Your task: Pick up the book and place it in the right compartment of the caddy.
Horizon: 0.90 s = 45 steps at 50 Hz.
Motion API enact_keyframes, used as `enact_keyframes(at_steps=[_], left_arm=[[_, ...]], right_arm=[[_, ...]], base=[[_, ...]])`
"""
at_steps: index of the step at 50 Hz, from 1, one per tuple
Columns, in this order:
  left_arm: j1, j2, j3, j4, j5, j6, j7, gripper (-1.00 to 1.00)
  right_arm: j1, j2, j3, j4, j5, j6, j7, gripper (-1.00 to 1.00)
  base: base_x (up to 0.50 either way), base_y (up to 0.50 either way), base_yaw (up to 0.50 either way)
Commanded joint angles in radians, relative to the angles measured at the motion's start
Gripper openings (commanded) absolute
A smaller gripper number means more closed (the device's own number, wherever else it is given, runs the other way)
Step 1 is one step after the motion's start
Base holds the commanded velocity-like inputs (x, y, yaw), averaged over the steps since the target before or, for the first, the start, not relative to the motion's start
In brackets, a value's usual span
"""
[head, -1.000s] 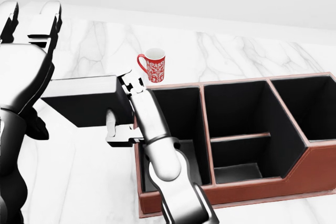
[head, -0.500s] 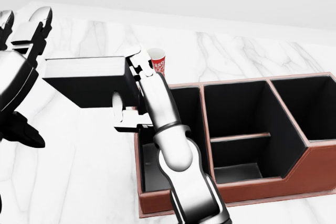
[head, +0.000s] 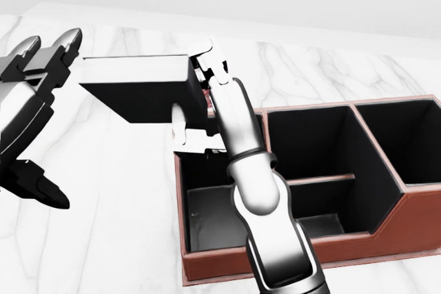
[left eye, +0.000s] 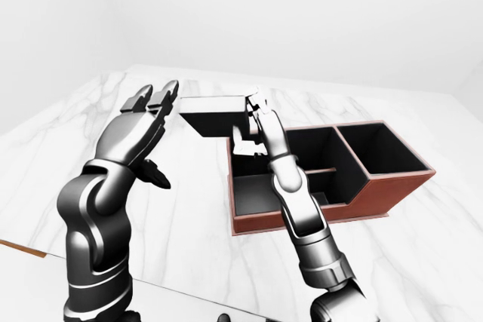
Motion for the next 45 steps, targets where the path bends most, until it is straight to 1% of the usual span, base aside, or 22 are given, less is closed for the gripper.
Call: enact_keyframes(at_steps=[1, 10, 19, 24, 25, 28, 33, 36, 38, 40, 42, 45], left_arm=[[-0.018, 0.051, 0.03, 0.016, -0.062, 0.0, 0.0, 1.0], [-0.029, 0.072, 0.038, 0.003, -0.077, 0.0, 0.0, 1.0], [-0.017, 0.074, 0.047, 0.015, -0.112, 0.0, 0.0, 1.0], [-0.023, 0.065, 0.05, 0.023, -0.149, 0.0, 0.0, 1.0], [-0.024, 0.057, 0.053, 0.026, -0.165, 0.0, 0.0, 1.0], [-0.021, 0.051, 0.051, 0.024, -0.202, 0.0, 0.0, 1.0], [-0.017, 0.035, 0.067, 0.069, -0.312, 0.0, 0.0, 1.0], [0.006, 0.036, 0.054, 0.071, -0.359, 0.0, 0.0, 1.0], [0.022, 0.016, 0.055, 0.088, -0.402, 0.0, 0.0, 1.0], [0.031, 0.016, 0.049, 0.099, -0.427, 0.0, 0.0, 1.0], [0.038, 0.002, 0.057, 0.104, -0.477, 0.0, 0.0, 1.0], [0.058, 0.001, 0.051, 0.127, -0.513, 0.0, 0.0, 1.0]], right_arm=[[-0.01, -0.024, -0.031, -0.05, 0.023, 0.0, -0.015, -1.0], [-0.004, -0.047, -0.048, -0.047, 0.035, 0.0, -0.016, -1.0], [-0.001, -0.077, -0.071, -0.063, 0.047, 0.0, -0.011, -1.0], [-0.006, -0.1, -0.089, -0.085, 0.056, 0.0, -0.005, -1.0], [-0.007, -0.106, -0.095, -0.099, 0.057, 0.0, -0.002, -1.0], [-0.008, -0.118, -0.104, -0.114, 0.061, 0.0, 0.0, -1.0], [-0.019, -0.141, -0.123, -0.142, 0.07, 0.0, 0.006, -1.0], [-0.01, -0.15, -0.129, -0.133, 0.077, 0.0, 0.001, -1.0], [-0.027, -0.16, -0.139, -0.159, 0.08, 0.0, 0.008, -1.0], [-0.03, -0.165, -0.143, -0.168, 0.084, 0.0, 0.008, -1.0], [-0.032, -0.174, -0.15, -0.179, 0.087, 0.0, 0.009, -1.0], [-0.036, -0.183, -0.156, -0.189, 0.091, 0.0, 0.011, -1.0]], base=[[0.0, 0.0, 0.0], [0.0, 0.0, 0.0], [0.0, 0.0, 0.0], [0.0, 0.0, 0.0], [0.0, 0.0, 0.0], [0.0, 0.0, 0.0], [0.0, 0.0, 0.0], [0.0, 0.0, 0.0], [0.0, 0.0, 0.0], [0.0, 0.0, 0.0], [0.0, 0.0, 0.0], [0.0, 0.0, 0.0]])
